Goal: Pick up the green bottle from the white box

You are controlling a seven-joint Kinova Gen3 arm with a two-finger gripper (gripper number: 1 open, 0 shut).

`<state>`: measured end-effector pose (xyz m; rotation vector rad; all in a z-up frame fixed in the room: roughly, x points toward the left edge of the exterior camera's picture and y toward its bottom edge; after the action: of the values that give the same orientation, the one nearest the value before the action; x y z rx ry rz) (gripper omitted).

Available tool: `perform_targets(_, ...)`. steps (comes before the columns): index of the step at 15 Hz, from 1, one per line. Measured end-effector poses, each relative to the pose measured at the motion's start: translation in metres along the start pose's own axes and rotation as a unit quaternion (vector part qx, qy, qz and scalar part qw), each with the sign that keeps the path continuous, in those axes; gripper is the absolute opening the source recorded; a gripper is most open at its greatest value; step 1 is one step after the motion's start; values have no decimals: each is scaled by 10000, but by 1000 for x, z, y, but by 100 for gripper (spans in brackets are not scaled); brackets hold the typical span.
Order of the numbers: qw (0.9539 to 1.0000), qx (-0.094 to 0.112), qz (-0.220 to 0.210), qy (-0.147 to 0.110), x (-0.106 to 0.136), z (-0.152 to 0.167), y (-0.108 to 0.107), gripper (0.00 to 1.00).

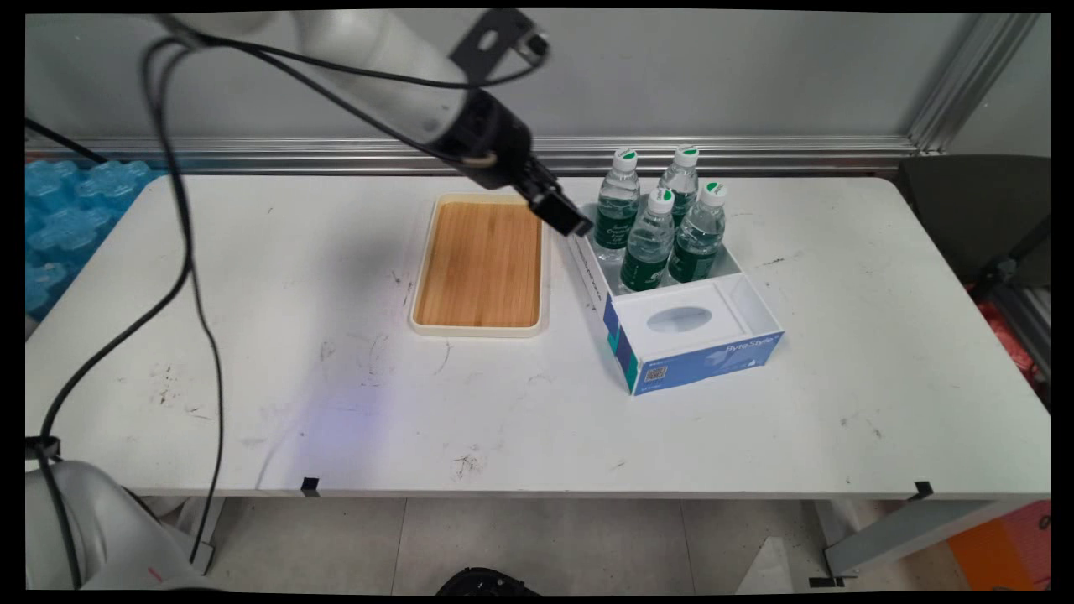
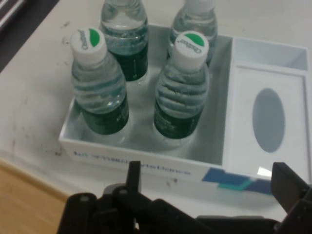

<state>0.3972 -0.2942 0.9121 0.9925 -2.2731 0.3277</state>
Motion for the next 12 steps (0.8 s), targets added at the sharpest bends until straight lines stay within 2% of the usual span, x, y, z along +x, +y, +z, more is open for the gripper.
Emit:
perform_targets(6, 9998, 131, 88, -96, 24, 68, 3, 100)
perform_targets(12, 9996, 128, 148, -219, 37, 119, 5, 100)
